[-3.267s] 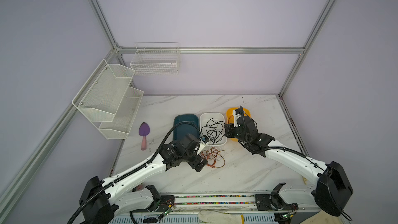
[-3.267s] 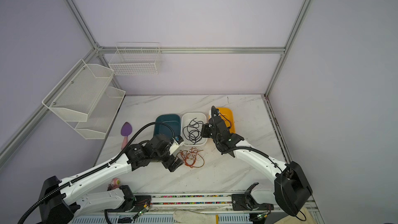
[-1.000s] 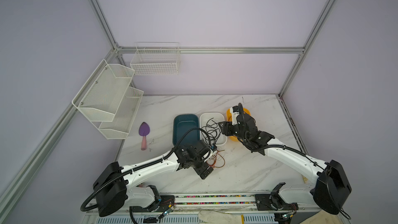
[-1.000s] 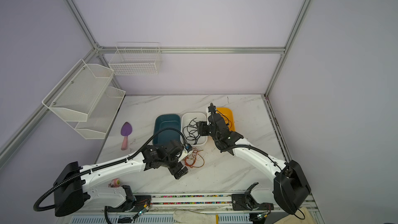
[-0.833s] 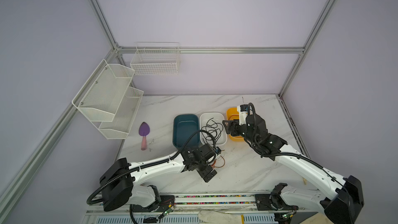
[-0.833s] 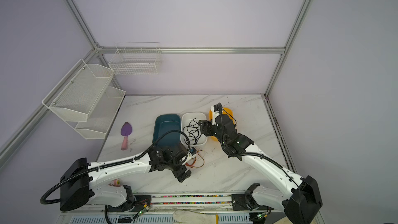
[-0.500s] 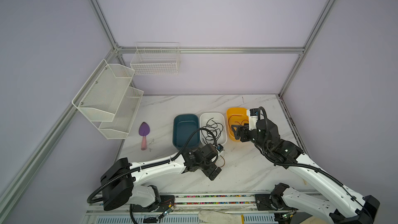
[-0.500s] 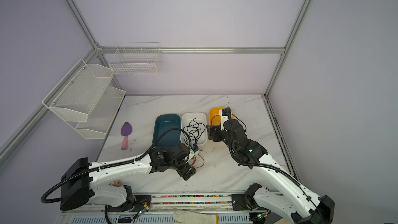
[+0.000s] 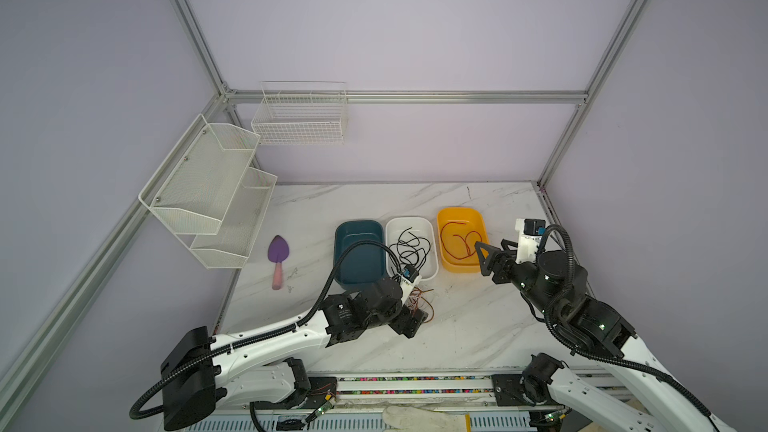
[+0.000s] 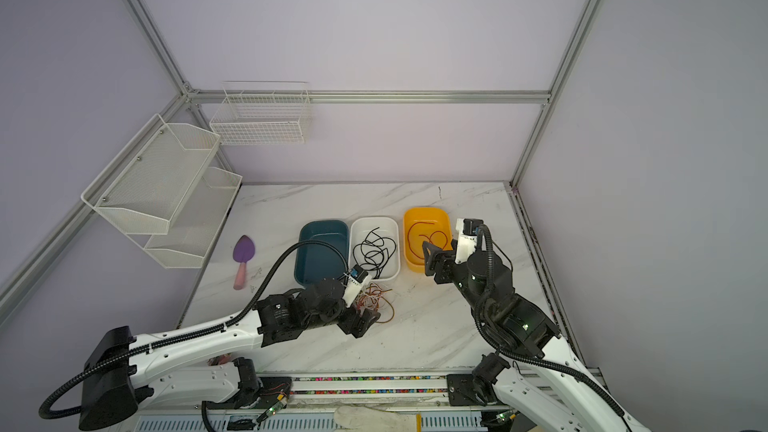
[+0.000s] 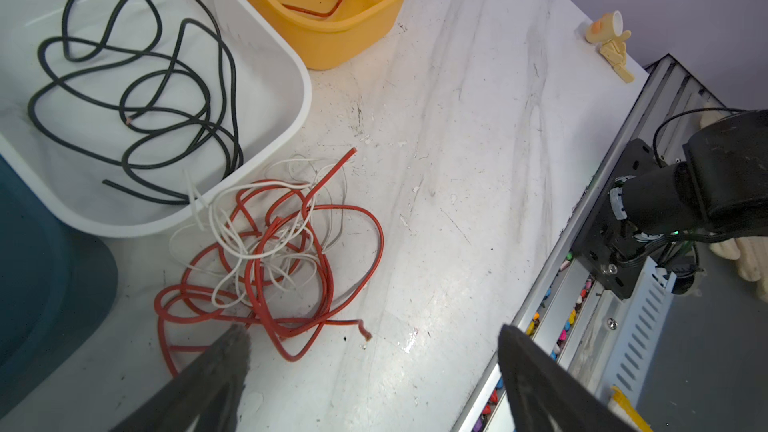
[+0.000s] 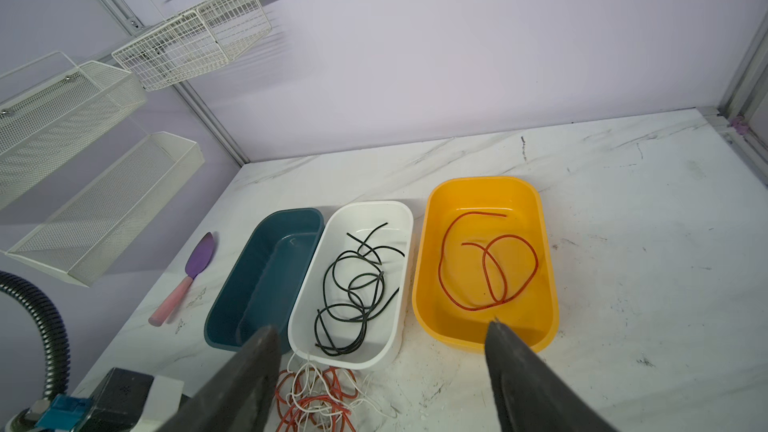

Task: Untangle the cables
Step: 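Lower the left gripper onto a red wire in the bundle and close it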

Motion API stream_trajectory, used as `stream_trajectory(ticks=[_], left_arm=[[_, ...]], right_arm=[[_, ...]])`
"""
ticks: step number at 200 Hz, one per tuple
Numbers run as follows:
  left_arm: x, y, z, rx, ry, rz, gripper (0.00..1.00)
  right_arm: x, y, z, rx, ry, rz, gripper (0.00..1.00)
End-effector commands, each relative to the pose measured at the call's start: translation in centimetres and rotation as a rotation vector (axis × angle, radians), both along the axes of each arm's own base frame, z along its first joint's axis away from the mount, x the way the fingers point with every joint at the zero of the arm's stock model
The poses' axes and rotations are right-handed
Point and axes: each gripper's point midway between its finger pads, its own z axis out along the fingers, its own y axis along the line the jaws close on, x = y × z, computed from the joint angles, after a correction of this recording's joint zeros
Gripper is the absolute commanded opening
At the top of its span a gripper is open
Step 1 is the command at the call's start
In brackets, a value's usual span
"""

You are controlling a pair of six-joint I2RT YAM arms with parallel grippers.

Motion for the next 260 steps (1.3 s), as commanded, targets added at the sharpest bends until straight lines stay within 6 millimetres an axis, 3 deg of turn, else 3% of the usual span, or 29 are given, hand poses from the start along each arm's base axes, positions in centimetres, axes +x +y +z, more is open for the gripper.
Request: stream_trajectory(ticks=[1,87,146,260], left_arm=[[-0.1,0.7,-0.4,-0.084,0.028,0.049,0.87],[-0.5,1.6,-3.0,-0.160,0.104,0.111,0.66],[0.8,2.7,-4.8,-0.113,0.097,0.210,0.52],[2.3,2.9,-7.0,-0.043,0.125,0.291,0.36]], right_arm=[[0.4,-0.2,-1.5,-0.032,0.030,-0.026,0.80],[0.7,-0.5,-2.0,-0.047,0.043,-0.055,0.79],[0.7,-0.4,-2.2,-0.046,0.047,-0.052,0.79],[0.8,-0.3,-2.3,-0.047,0.051,-0.048,0.79]])
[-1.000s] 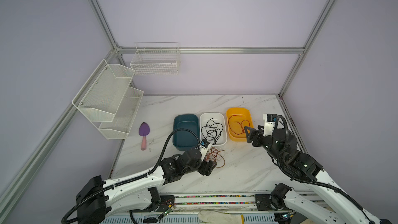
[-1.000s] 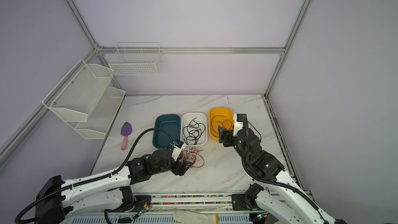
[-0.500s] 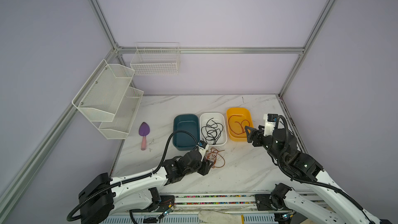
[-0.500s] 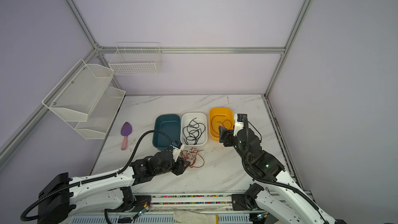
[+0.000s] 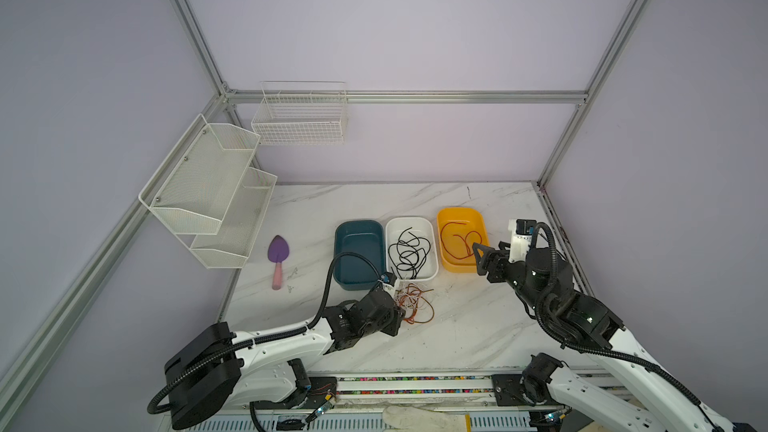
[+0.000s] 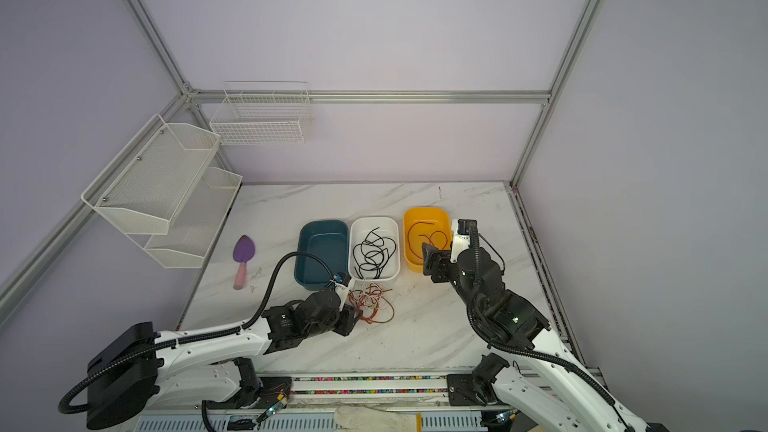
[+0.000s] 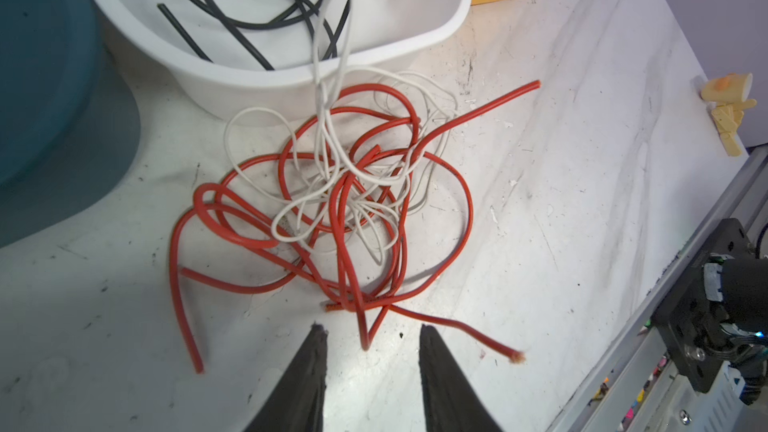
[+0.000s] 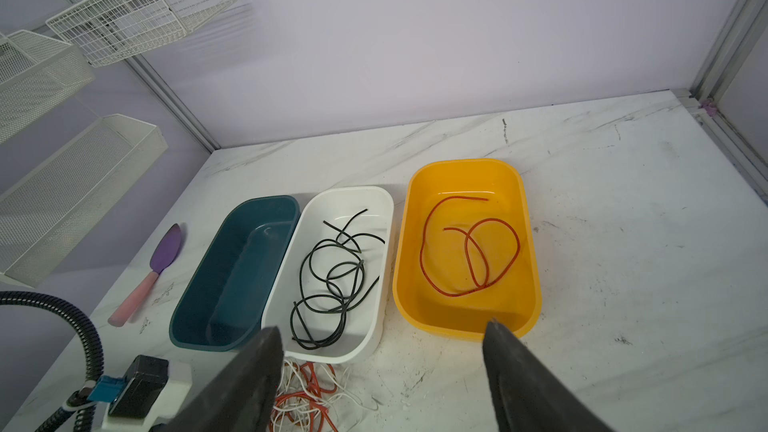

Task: Untangle the cables
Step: 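Lower the left gripper onto a red wire in the bundle and close it, then lift the red wire with the left gripper while the right gripper reaches toward the bundle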

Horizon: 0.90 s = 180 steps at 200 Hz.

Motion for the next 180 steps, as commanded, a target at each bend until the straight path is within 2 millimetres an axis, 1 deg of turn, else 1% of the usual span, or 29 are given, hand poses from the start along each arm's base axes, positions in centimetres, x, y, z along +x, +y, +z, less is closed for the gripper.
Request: stream_trajectory(ticks=[1,15,28,62,96,128,180], left_arm=[[0.9,-0.3,0.4,-0.019,-0.022,0.029,0.36],[1.0,-0.4,0.1,-0.018,-0.019,0.029,0.35],[1.1,-0.5,0.1,-0.020,-0.019,0.030,0.32],[1.3,-0.6,-0.1,-0.018,-0.014,0.030,0.30],[1.4,-0.7,-0.4,-0.021,-0.009,0.031,0.27],[1.5,-0.9,-0.7,-0.020,-0.004,0.030,0.20],[1.4,-0.7,-0.2,-0.029,-0.007,0.030,0.10]], right_arm=[[0.0,-0.1,-0.7,-0.009,0.014,-0.012,0.79],[0.0,-0.1,-0.7,-0.008,0.014,-0.013,0.79],[0.0,-0.1,-0.7,-0.007,0.014,-0.013,0.79],[0.0,-0.1,-0.7,-0.007,0.014,-0.011,0.79],[0.0,-0.1,-0.7,-0.007,0.016,-0.011,0.79],[0.0,0.0,-0.7,-0.006,0.017,-0.010,0.79],[0.0,-0.1,-0.7,-0.005,0.016,-0.010,0.79]])
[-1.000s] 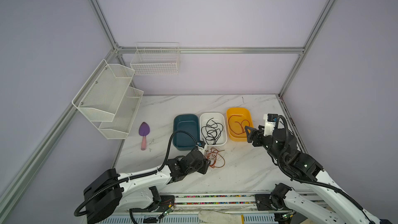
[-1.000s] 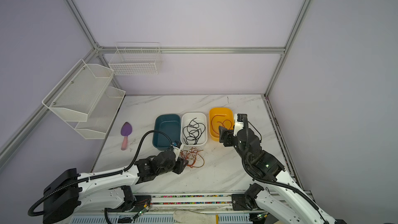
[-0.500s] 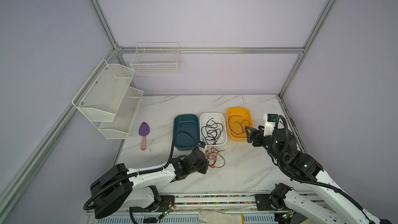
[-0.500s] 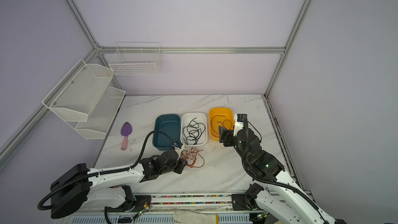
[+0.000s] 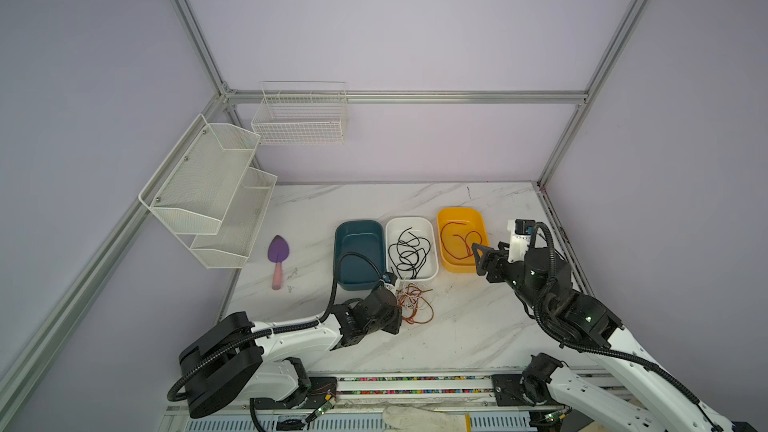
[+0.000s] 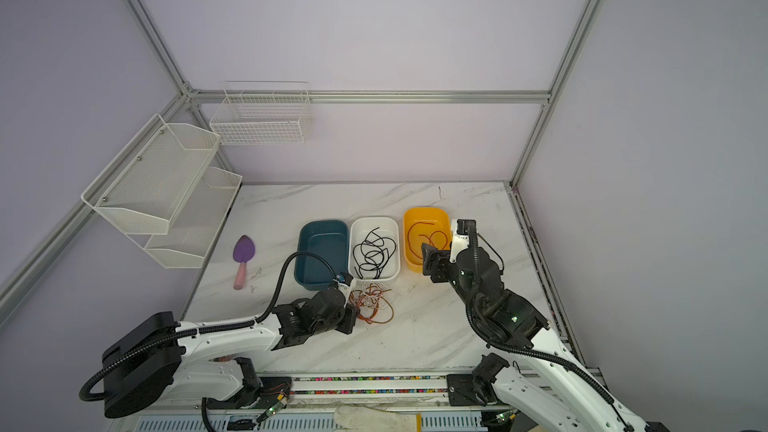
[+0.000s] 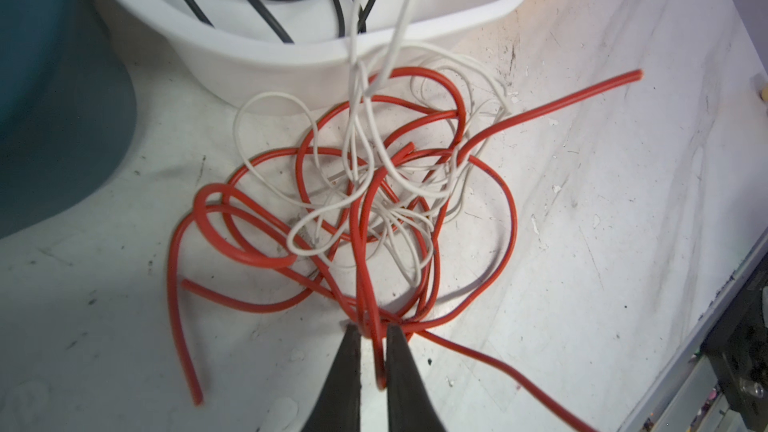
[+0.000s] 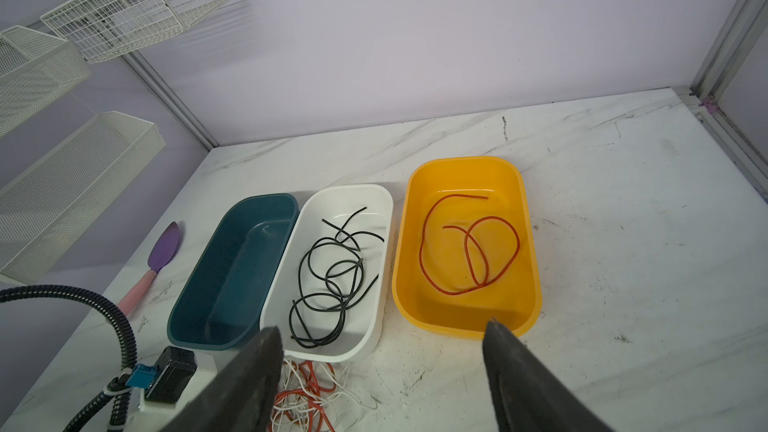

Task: Untangle the cables
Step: 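Lift the red wire with the left gripper while the right gripper reaches toward the bundle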

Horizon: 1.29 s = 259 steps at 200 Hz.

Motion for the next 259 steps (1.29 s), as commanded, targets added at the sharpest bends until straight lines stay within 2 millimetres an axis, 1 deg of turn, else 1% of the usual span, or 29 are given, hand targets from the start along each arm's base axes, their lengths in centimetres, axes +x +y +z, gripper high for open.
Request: stream_trajectory(ticks=[1,14,27,69,93,124,144,168,189,212,233,259], left_arm=[[0.6,-0.6,1.6,-0.055,-0.031,0.006,0.10],[0.4,-0.6,2.0,-0.062,-0.028,0.002,0.06],[0.2,-0.6,2.5,-0.072,-0.028,-0.005,0.00],[-0.7,0.0,4.0,-0.086,-0.016,-0.022,0.00],[-1.5,0.3,5.5,-0.113,-0.014,-0.043,0.00],[-2.5,1.1,7.4,-0.125,-0.005,-0.058,0.00],[-3.0,1.6,9.2,-0.148,-0.014,-0.065,0.00],[-3.5,1.9,11.4,-0.198,-0.040,-0.074,0.00],[-3.7,1.9,13.4,-0.242,-0.058,-0.084,0.00],[-4.0,1.5,15.1,-0.283,-0.069,-0.104,0.00],[-4.0,1.3,16.4,-0.308,-0.084,-0.112,0.00],[-3.8,1.4,17.4,-0.319,-0.107,-0.107,0.00]], right_arm=[[-0.1,-0.1,-0.4,-0.001,0.009,-0.010,0.79],[-0.1,-0.1,-0.5,-0.003,0.012,-0.010,0.79],[-0.1,-0.1,-0.6,-0.003,0.013,-0.009,0.79],[-0.1,-0.1,-0.5,-0.003,0.012,-0.007,0.79],[0.0,0.1,-0.6,-0.002,0.016,-0.001,0.79],[0.1,0.7,-1.1,-0.007,0.030,0.026,0.79],[0.1,2.0,-1.7,-0.014,0.052,0.085,0.79],[-0.2,4.2,-2.6,-0.013,0.092,0.191,0.79],[-0.9,6.2,-2.9,0.014,0.112,0.303,0.77],[-1.7,7.8,-3.2,0.046,0.125,0.394,0.76],[-2.4,9.2,-4.0,0.063,0.152,0.456,0.76],[-3.2,10.4,-5.6,0.056,0.183,0.480,0.74]])
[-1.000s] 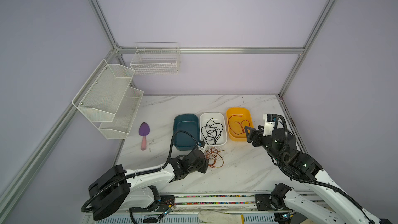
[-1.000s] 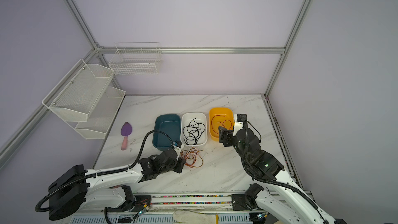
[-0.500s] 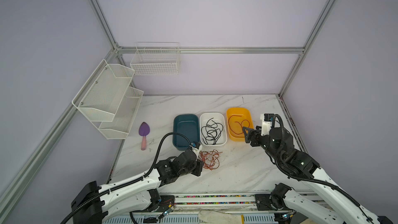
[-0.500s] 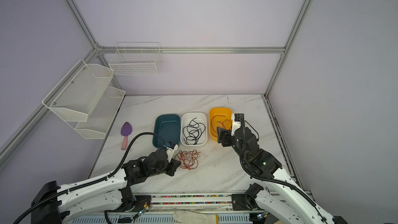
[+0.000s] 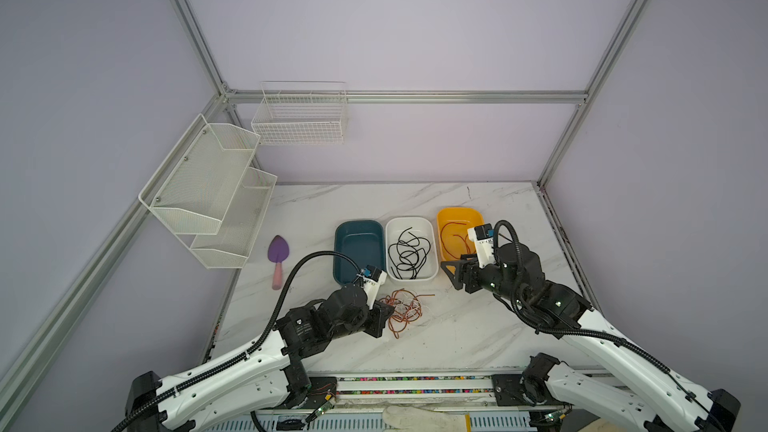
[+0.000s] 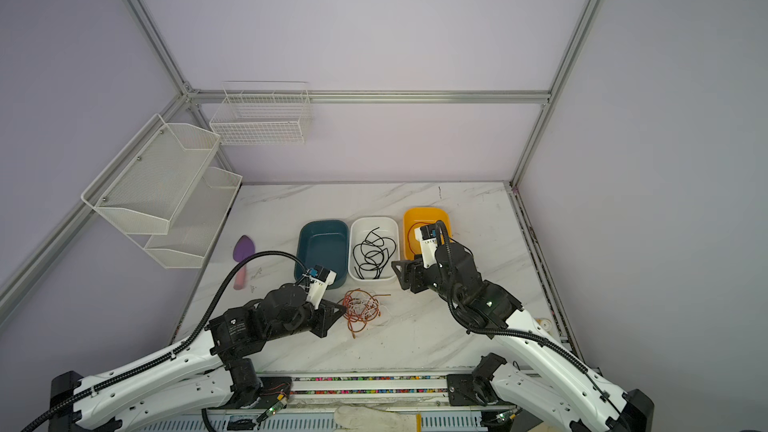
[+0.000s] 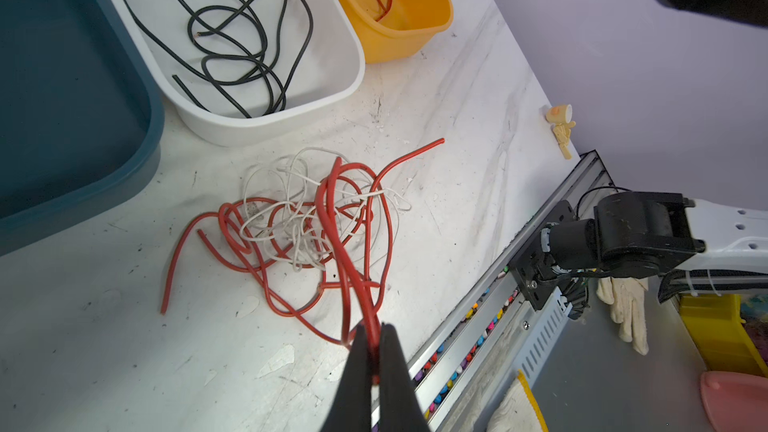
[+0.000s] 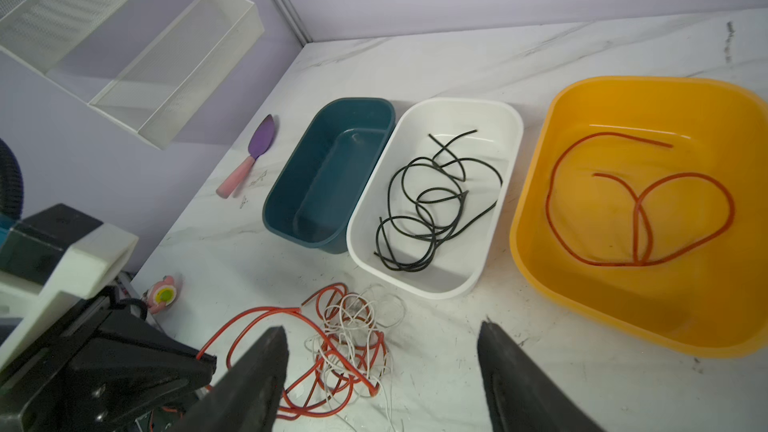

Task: Untangle the cables

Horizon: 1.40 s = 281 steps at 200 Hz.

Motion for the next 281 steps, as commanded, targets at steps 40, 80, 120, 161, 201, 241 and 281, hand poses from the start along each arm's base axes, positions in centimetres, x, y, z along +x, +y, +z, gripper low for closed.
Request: stream_trajectory(ticks=[40,80,120,161,201,241,281], left_arm=[[0.9,-0.5,7.0,-0.140,-0.100,0.028,0.00],[0.9,-0.4,8.1,-0.190,-0.120,0.041,0.00],[0.4,-1.0,8.5,-0.246,-0.113,0.009,0.00],[-0.1,-1.6,8.7,-0.264,-0.106,-0.033,0.00],[-0.3,-1.9,9.1,-0.282,-0.110,-0.049,0.00],[-0.4,-1.7,9.6,-0.295,-0.126,-0.050,0.00],[-0.6,-1.1,10.2,-0.313,-0.151,-0.044,0.00]], right_arm=[[-3.1,4.7,-3.5,-0.002,0.042,0.123,0.72],[-4.3,5.8,-5.4,0.016,0.054,0.140,0.71],[-3.9,6.2,-7.4,0.004,0.064,0.106,0.68],[-2.8,6.5,-6.5,0.058,0.016,0.060,0.64],[-2.0,7.3,-6.9,0.072,0.004,0.046,0.43],[-1.9,7.4,-8.0,0.062,0.014,0.039,0.34],[-1.2,5.2,-9.5,0.007,0.030,-0.069,0.07]])
